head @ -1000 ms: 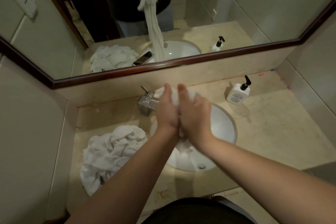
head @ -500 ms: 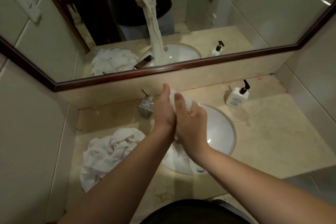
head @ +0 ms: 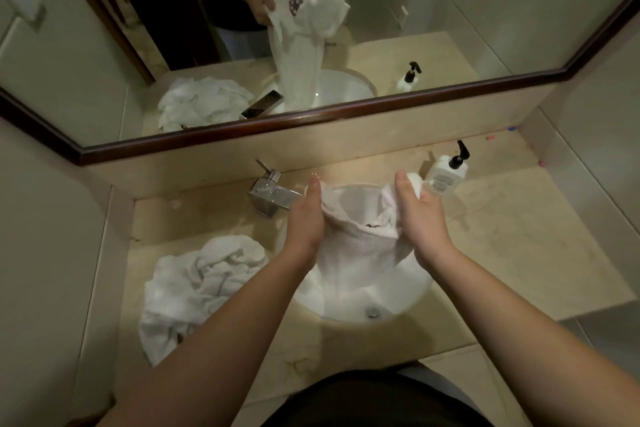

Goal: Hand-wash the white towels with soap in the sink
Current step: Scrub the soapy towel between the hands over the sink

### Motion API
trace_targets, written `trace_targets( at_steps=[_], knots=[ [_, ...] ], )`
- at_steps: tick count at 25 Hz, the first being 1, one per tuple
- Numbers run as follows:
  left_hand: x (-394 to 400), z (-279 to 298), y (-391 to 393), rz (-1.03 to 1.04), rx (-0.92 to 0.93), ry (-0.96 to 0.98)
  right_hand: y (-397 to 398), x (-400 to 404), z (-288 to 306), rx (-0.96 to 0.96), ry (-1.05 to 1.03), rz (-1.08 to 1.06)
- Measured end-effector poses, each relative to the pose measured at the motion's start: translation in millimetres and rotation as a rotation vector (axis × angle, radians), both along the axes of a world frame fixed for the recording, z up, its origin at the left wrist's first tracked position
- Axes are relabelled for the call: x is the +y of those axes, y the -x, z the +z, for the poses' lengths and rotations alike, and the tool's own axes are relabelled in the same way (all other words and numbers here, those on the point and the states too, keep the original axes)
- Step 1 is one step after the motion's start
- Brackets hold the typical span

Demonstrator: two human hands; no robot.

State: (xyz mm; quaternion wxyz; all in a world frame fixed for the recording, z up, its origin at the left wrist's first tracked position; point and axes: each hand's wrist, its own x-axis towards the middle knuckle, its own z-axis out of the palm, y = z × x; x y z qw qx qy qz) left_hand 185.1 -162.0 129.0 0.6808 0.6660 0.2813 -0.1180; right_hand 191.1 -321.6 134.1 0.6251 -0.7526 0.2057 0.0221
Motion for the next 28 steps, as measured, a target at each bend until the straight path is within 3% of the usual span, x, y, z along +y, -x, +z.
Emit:
trace_targets(
  at_steps=[3, 10, 14, 17, 22, 24, 26, 28],
  knots=[
    [-3.3, -22.6, -8.7, -0.090, 0.095, -0.082, -3.1, -18.5, -31.5, 0.133, 0.039, 0.119],
    [-19.8, -105.8, -39.2, -0.524, 0.331, -0.344, -37.9, -41.7, -109.3, 0.443, 0.067, 0.296],
    [-24.9, -166.1, -63.0, -0.628, 0.426, -0.374, -61.7, -49.5, -169.0, 0.553, 0.059, 0.264],
    [-22.7, -208.3, -78.5, -0.561, 0.451, -0.324, -80.0, -53.3, -206.8, 0.607, 0.018, 0.261],
    [-17.3, -272.5, -90.1, -0.105, 0.432, -0.076, -112.3, -59.7, -268.8, 0.687, -0.183, 0.172],
    [-19.6, -292.8, -86.0, -0.022, 0.440, -0.046, -115.8, -61.4, -286.2, 0.706, -0.032, 0.230],
    [-24.9, -307.9, -74.7, -0.117, 0.489, -0.123, -109.8, -64.3, -304.1, 0.747, 0.240, 0.351],
    [-33.4, -318.6, -65.0, -0.250, 0.514, -0.256, -98.5, -65.4, -318.7, 0.754, 0.383, 0.431]
  ],
)
